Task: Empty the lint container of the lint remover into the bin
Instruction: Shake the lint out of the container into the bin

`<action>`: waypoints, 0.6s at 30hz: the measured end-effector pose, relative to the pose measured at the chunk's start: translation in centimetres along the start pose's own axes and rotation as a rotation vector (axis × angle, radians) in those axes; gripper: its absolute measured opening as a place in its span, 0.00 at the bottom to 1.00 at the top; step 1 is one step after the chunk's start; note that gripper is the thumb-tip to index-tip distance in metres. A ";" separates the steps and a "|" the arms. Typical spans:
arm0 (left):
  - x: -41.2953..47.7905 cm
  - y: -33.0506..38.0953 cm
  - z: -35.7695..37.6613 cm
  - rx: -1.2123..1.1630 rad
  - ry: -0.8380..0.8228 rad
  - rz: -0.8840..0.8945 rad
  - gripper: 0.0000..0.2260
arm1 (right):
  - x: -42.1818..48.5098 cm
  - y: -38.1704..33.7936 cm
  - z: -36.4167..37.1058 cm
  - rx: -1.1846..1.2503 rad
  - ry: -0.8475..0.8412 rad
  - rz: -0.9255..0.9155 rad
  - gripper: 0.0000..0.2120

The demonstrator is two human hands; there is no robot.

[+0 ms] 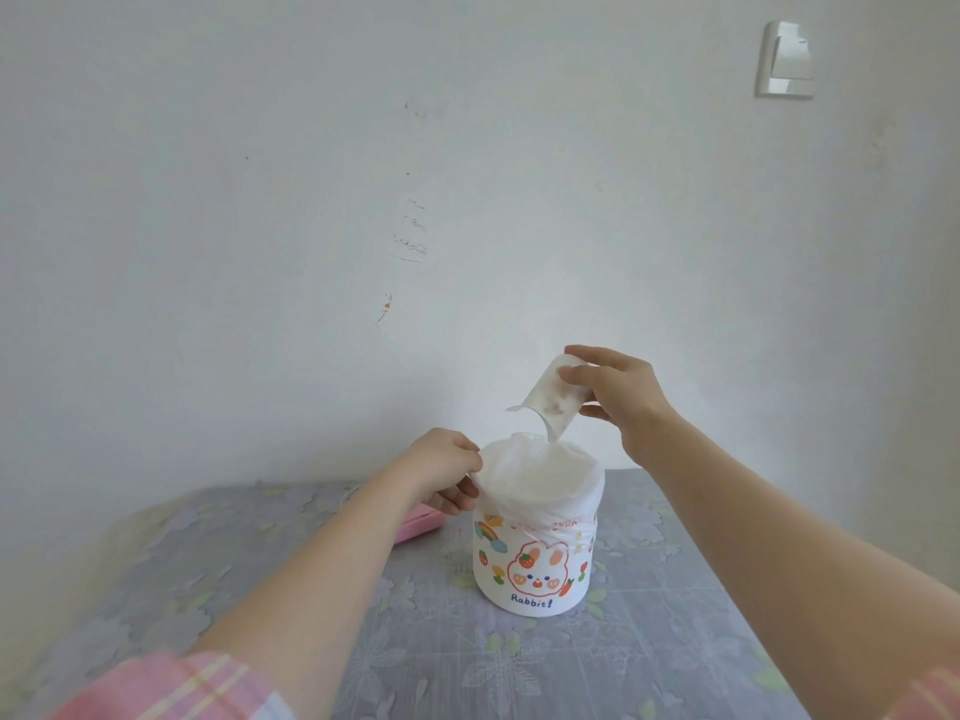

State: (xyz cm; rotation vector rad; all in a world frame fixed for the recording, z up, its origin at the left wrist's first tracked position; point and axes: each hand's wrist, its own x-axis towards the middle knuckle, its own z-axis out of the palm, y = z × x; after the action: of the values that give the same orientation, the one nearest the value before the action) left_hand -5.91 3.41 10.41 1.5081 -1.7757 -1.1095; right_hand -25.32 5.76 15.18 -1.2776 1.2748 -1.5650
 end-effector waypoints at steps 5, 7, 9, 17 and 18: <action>0.1 -0.1 0.1 -0.010 -0.001 -0.011 0.13 | 0.0 0.2 0.2 -0.045 -0.012 -0.018 0.17; 0.1 -0.1 0.1 -0.017 -0.001 -0.013 0.12 | 0.0 0.2 0.3 -0.050 -0.009 -0.018 0.17; 0.2 -0.1 0.1 -0.022 -0.002 -0.013 0.11 | 0.1 0.3 0.4 -0.045 -0.006 -0.017 0.17; 0.0 -0.1 0.2 -0.030 -0.005 -0.016 0.12 | 0.4 1.7 -0.2 0.021 0.020 0.076 0.17; 0.0 -0.1 0.2 -0.029 -0.008 -0.016 0.12 | 0.4 1.5 -0.3 0.091 0.028 0.108 0.15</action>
State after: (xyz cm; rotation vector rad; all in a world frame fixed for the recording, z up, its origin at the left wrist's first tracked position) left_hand -6.01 3.44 10.27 1.5055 -1.7481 -1.1457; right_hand -25.77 5.08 13.80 -1.1158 1.2542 -1.5509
